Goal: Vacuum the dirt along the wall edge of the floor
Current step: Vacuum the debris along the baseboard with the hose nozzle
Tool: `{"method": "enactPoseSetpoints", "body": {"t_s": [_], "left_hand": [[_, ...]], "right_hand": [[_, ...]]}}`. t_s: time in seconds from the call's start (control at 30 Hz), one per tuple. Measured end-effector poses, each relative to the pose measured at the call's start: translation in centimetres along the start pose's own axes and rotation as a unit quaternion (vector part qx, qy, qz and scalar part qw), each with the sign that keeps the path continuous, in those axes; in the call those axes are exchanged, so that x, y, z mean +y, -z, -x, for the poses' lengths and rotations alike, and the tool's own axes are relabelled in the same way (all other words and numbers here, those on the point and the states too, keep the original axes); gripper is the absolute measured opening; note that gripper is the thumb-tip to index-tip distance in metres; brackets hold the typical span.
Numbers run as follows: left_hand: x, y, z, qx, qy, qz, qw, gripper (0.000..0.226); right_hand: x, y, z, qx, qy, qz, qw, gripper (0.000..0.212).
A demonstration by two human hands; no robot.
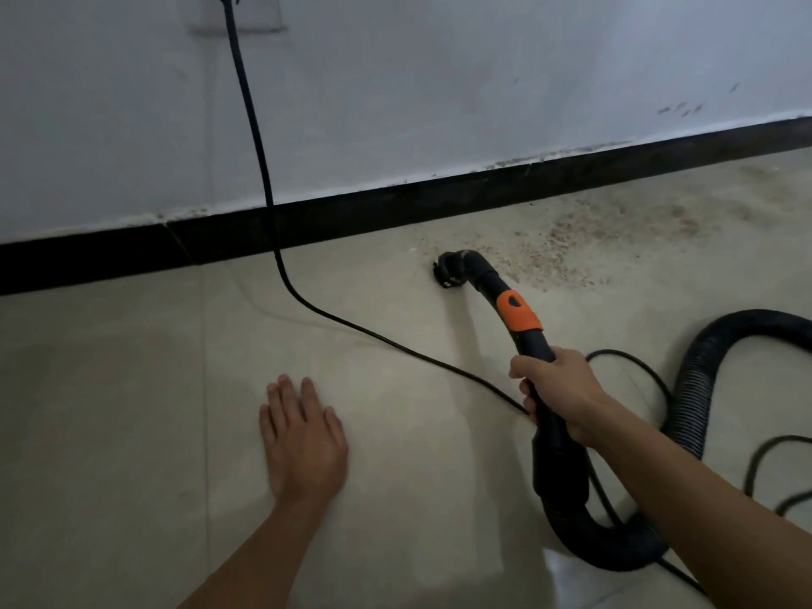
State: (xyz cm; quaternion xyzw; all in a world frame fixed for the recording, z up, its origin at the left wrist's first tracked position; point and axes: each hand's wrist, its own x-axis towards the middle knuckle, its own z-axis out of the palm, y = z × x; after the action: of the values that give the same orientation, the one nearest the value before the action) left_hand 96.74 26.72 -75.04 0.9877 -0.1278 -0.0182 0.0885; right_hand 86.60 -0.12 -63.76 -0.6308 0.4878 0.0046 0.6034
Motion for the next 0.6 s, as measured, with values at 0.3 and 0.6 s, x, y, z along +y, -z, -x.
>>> {"method": "enactPoseSetpoints", "body": {"t_s": [0.3, 0.6], "left_hand": [[0.1, 0.3, 0.0, -0.001, 0.004, 0.001, 1.000, 0.062], [0.1, 0.2, 0.0, -0.011, 0.009, 0.001, 1.000, 0.063]], "right_hand": [[-1.1, -2.3, -0.8, -0.027, 0.016, 0.025, 0.999, 0.011], [-5.5, -3.1, -4.9, -0.013, -0.012, -0.015, 1.000, 0.015]]}}
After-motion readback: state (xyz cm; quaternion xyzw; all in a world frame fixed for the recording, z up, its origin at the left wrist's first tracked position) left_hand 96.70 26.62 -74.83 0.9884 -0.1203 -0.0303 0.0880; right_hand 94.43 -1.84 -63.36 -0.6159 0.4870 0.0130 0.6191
